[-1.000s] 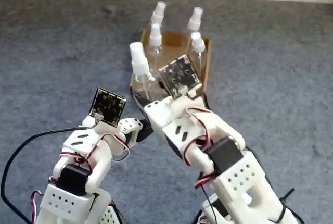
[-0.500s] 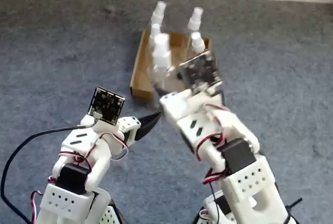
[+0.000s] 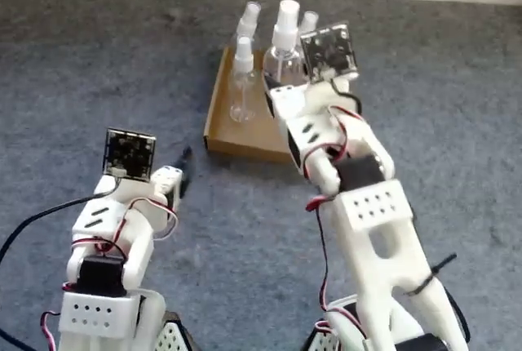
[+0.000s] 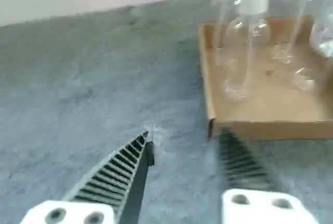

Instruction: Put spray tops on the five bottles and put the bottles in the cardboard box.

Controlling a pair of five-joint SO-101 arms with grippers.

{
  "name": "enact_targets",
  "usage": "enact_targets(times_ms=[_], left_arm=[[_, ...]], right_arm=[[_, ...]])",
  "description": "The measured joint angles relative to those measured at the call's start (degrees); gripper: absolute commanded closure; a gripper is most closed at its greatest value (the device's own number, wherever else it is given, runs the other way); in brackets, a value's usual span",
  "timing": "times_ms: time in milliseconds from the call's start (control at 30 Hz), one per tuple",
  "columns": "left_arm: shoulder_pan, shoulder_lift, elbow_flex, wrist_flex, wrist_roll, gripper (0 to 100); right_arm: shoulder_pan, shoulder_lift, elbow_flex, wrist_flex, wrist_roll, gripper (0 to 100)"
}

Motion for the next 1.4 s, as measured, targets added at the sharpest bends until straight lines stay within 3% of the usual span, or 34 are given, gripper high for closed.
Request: enact_targets(times_ms=[400,800,1400], left_arm=[[2.29,0.00,1.93,-0.09,0.00,91],[2.37,0.00,1.93,-0.09,0.00,91],[2.37,0.00,1.93,-0.09,0.00,91]], right_arm=[[0.09,1.32,26.90,-30.07,0.00,99.5],[0.18,1.76,27.87,-34.81,0.00,99.5],[0.09,18.29,24.97,-41.23,0.00,99.5]])
